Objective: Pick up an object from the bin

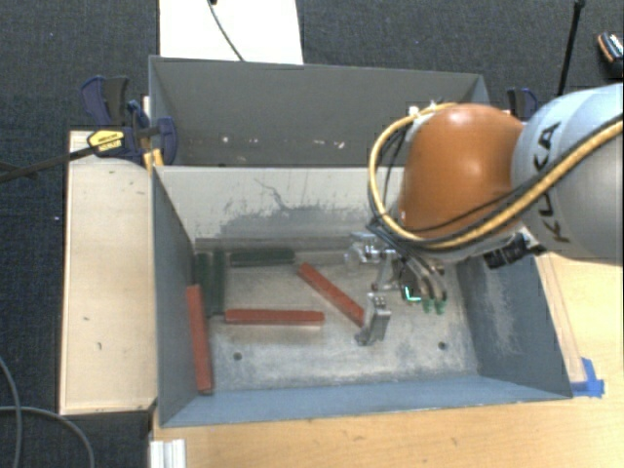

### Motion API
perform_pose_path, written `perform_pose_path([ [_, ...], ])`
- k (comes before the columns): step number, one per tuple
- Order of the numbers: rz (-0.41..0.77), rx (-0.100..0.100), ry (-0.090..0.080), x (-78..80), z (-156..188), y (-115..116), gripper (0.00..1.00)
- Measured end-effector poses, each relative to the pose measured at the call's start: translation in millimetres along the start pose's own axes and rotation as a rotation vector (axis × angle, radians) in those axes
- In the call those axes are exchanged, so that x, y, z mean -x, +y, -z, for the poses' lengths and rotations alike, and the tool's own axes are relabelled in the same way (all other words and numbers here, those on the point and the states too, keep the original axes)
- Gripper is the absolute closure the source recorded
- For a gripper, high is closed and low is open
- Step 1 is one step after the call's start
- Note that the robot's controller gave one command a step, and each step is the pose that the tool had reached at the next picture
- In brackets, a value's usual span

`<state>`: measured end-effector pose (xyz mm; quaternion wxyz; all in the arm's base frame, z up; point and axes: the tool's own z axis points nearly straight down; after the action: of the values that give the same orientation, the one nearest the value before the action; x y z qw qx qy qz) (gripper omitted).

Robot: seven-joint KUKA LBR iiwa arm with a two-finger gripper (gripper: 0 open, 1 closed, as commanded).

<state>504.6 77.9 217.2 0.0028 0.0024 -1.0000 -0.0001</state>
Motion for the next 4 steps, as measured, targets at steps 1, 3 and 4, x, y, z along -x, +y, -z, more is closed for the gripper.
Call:
perform_pose_path([
  [1, 0.215, -0.001, -0.012, 18.4, 35.9, -3.1, 0.00],
  [3, 0.194, -0.001, -0.004, 55.4, -149.9, 31.7, 0.00],
  [4, 0.192, 0.000, -0.008, 55.6, -146.4, 33.7, 1.00],
])
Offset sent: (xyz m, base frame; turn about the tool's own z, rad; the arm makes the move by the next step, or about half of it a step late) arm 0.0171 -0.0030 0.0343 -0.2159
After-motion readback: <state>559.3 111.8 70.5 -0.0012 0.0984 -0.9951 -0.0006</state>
